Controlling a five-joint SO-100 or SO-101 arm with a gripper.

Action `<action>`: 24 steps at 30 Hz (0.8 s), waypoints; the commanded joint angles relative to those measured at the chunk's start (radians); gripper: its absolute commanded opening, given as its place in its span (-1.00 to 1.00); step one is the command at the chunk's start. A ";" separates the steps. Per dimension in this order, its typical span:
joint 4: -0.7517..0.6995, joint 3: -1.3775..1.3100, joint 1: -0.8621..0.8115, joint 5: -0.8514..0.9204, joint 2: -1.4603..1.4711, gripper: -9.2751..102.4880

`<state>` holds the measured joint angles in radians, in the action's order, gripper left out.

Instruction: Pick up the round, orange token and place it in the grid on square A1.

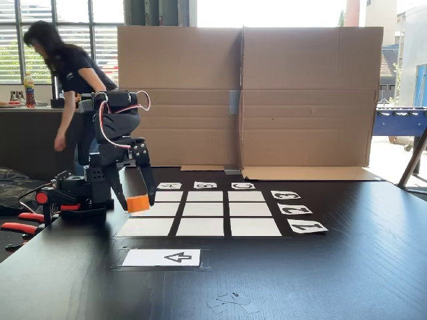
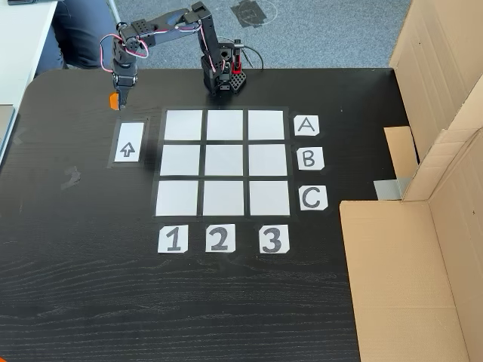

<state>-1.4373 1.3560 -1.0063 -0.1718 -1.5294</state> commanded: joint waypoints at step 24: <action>0.057 1.011 0.219 0.017 -0.877 -0.64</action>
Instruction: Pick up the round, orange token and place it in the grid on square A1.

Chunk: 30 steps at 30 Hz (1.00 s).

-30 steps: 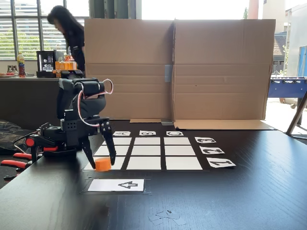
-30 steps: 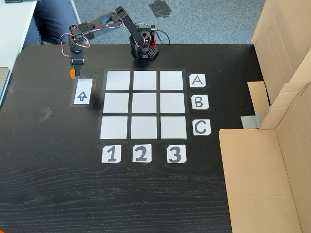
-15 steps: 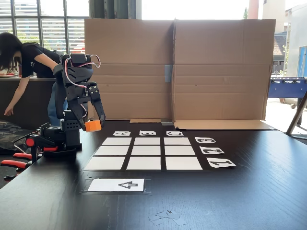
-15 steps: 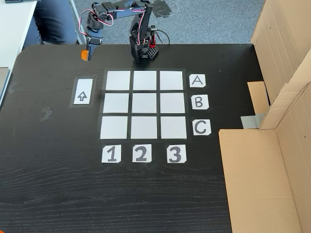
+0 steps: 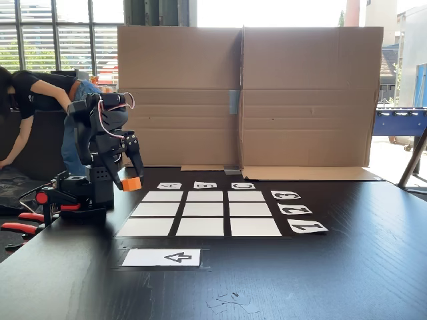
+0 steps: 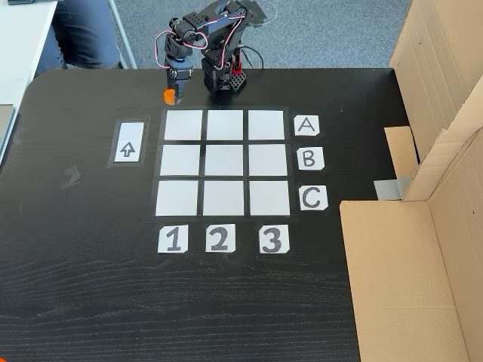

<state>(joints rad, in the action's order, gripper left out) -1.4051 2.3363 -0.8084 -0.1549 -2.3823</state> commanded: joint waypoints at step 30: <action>0.382 0.152 0.137 0.000 0.387 -0.64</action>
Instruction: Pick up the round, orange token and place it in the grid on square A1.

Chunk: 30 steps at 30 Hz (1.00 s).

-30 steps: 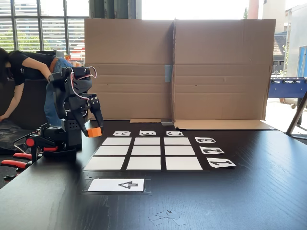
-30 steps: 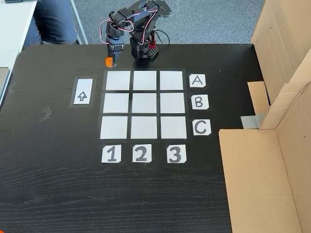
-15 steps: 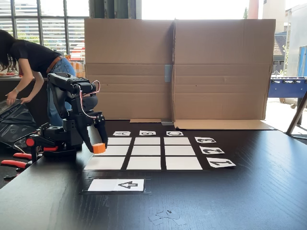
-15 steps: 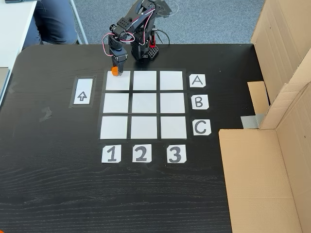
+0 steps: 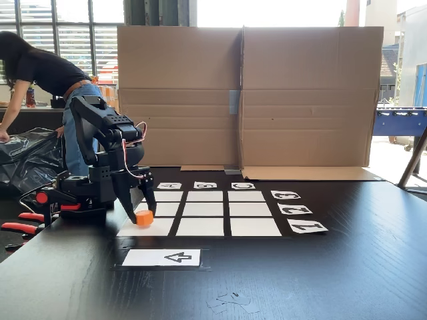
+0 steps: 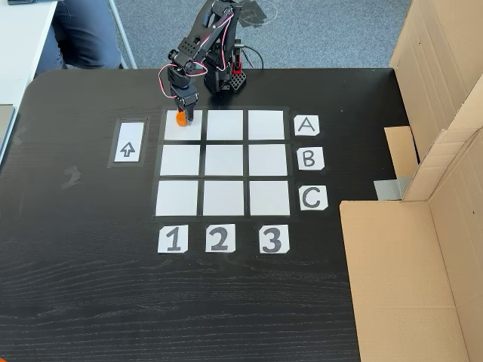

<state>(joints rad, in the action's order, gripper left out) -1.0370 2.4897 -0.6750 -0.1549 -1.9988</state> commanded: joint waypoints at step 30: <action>0.107 0.000 -0.098 0.002 -0.017 -0.06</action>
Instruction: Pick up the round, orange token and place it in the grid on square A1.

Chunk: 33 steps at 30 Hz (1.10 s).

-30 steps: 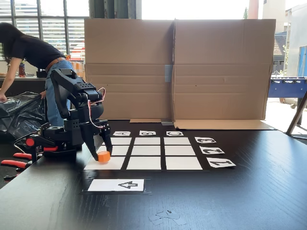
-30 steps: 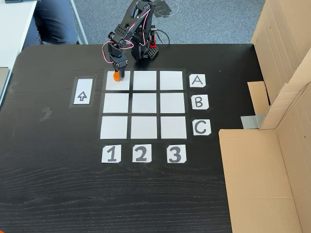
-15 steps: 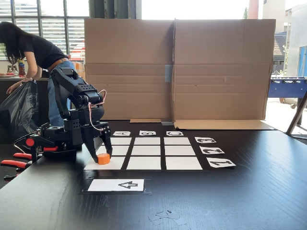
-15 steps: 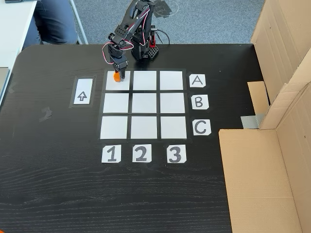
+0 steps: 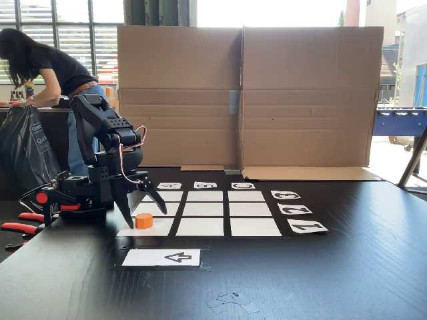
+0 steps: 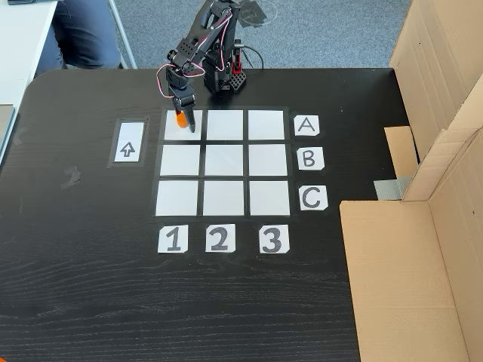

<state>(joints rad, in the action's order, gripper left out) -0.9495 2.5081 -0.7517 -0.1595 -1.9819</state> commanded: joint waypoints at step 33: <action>0.110 -0.236 -0.776 0.160 -0.650 -0.36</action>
<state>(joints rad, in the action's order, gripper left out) -0.8529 2.2657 -1.4496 -0.0169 -2.5617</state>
